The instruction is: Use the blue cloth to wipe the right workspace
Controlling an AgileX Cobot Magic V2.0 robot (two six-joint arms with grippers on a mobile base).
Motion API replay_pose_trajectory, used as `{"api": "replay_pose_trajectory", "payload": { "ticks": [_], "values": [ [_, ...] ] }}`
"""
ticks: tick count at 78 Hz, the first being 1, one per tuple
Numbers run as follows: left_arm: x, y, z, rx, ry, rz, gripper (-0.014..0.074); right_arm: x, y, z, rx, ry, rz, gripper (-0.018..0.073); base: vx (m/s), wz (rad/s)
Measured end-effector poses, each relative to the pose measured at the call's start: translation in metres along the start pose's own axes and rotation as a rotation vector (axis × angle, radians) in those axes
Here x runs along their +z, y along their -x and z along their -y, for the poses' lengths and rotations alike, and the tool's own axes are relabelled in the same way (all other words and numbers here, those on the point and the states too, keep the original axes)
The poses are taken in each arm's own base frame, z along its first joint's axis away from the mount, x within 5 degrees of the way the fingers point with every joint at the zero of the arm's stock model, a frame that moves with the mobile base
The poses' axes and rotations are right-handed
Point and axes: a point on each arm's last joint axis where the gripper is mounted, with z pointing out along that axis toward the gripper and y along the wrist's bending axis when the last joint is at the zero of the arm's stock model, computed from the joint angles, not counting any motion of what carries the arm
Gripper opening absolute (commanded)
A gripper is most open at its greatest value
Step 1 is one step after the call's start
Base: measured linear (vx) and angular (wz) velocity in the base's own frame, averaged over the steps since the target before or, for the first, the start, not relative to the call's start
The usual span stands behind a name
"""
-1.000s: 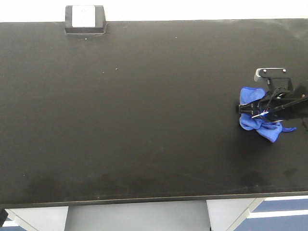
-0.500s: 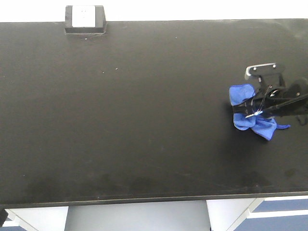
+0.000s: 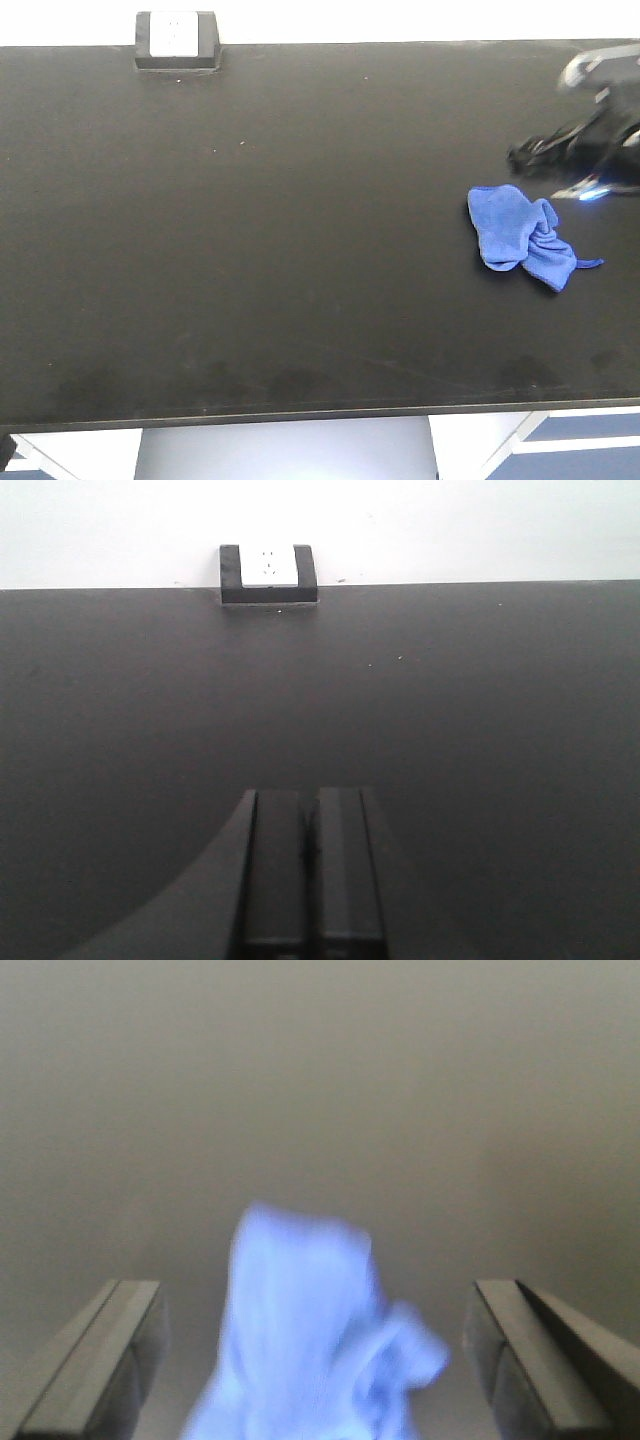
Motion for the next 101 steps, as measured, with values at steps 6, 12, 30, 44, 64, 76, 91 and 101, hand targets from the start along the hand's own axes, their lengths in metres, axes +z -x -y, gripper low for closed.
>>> {"api": "replay_pose_trajectory", "payload": {
  "ticks": [6,12,30,44,64,76,91,101],
  "values": [
    [0.0,0.0,0.0,0.0,0.0,0.0,-0.0006,-0.035,0.012,-0.001,-0.006,-0.003,0.077,0.0514,0.0,0.0],
    [0.0,0.0,0.0,0.0,0.0,0.0,-0.0006,-0.074,0.02,-0.003,-0.014,-0.004,0.159,0.0435,0.0,0.0],
    [0.0,0.0,0.0,0.0,0.0,0.0,-0.0006,-0.164,0.002,-0.014,0.05,0.032,0.274,0.0081,0.0,0.0],
    [0.0,0.0,0.0,0.0,0.0,0.0,-0.0006,-0.195,-0.044,-0.023,0.071,0.047,0.304,-0.0011,0.0,0.0],
    [0.0,0.0,0.0,0.0,0.0,0.0,-0.0006,-0.204,-0.091,-0.032,0.078,0.056,0.322,-0.0008,0.0,0.0],
    [0.0,0.0,0.0,0.0,0.0,0.0,-0.0006,-0.205,-0.099,-0.034,0.093,0.071,0.323,-0.0008,0.0,0.0],
    [0.0,0.0,0.0,0.0,0.0,0.0,-0.0006,-0.205,-0.101,-0.035,0.094,0.077,0.31,-0.0008,0.0,0.0],
    [0.0,0.0,0.0,0.0,0.0,0.0,-0.0006,-0.205,-0.101,-0.035,0.094,0.078,0.309,-0.0008,0.0,0.0]
  ]
}}
